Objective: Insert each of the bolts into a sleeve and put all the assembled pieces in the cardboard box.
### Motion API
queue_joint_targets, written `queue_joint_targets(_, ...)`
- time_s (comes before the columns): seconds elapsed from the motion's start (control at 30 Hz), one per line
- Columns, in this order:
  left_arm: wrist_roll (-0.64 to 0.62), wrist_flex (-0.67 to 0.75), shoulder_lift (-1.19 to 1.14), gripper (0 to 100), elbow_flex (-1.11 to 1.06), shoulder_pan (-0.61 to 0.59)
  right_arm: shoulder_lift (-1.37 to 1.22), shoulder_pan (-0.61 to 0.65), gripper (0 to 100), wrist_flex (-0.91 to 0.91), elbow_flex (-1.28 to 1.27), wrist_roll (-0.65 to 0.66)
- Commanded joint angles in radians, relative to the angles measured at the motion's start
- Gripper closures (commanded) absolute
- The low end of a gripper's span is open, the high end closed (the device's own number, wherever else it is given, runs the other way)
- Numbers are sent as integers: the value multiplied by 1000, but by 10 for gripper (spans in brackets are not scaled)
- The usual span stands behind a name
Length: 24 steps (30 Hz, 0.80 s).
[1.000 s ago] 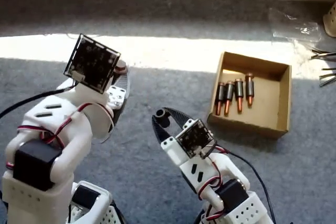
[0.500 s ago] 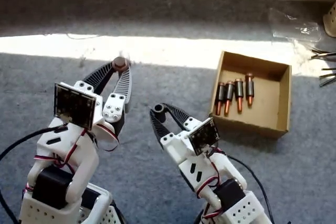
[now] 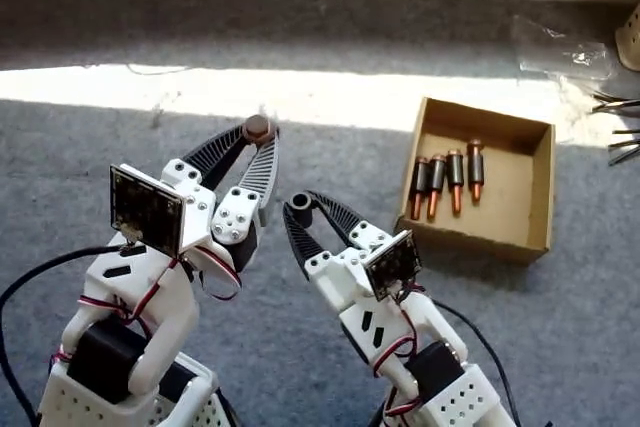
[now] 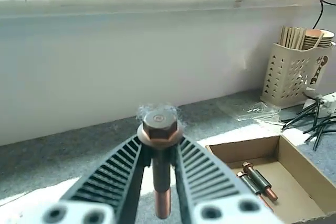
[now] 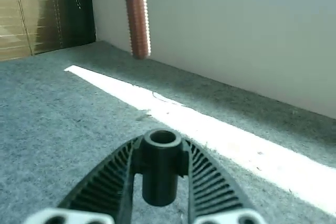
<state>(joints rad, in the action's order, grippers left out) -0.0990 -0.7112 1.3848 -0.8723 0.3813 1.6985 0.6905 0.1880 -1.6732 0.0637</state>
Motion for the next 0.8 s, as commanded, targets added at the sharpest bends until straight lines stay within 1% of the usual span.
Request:
queue_joint_targets(0.0,-8,55,22,995,-27,22,12,-13,995,-33,-19,-8)
queue_joint_targets(0.2,-5,157,24,995,-116,91,12,-16,995,-30,-21,-8)
queue_joint_targets(0.77,-6,155,25,995,-120,104,12,-16,995,-33,-42,-2)
